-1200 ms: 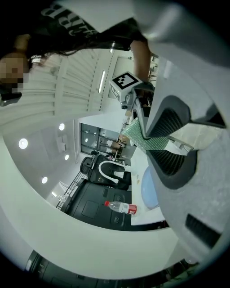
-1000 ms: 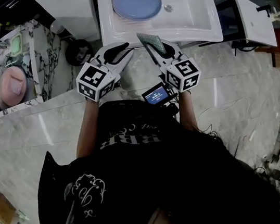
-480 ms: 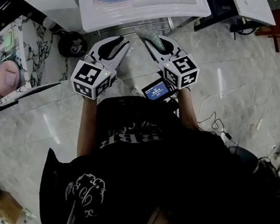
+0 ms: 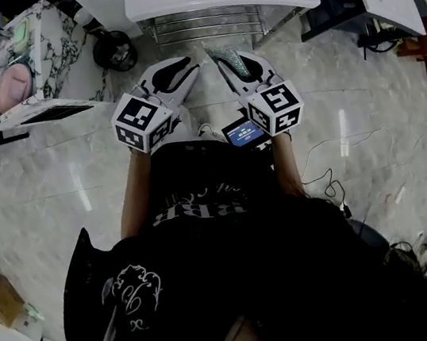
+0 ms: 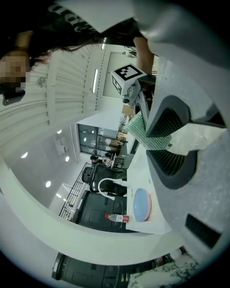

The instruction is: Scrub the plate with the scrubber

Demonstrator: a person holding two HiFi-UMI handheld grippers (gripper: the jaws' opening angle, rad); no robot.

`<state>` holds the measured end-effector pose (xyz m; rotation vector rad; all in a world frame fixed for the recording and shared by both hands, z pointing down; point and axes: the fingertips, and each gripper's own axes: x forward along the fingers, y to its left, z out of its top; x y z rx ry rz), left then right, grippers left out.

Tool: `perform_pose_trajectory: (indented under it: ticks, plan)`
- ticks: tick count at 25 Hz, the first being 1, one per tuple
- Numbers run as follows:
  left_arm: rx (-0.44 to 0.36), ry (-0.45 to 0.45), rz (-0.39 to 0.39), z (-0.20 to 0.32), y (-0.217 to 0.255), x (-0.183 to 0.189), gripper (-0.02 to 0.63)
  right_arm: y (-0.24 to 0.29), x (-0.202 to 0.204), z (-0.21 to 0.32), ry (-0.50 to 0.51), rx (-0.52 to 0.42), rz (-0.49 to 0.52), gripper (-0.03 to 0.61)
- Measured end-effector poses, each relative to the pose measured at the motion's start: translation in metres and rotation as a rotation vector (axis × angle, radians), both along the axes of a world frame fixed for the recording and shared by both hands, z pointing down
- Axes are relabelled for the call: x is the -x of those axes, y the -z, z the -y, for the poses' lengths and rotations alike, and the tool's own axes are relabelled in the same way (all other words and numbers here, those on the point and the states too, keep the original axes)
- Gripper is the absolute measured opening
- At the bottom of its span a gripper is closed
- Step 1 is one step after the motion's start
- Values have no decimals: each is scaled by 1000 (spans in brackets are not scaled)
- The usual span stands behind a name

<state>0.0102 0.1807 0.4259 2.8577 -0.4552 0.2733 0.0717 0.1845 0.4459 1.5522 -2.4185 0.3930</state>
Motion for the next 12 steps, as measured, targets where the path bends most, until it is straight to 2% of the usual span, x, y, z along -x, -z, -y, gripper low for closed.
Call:
perform_pose_trajectory:
  ticks: [12]
  plan:
    - [-40,9,29,-53,-5,12,100,1,14,-48,32,-24,23,92]
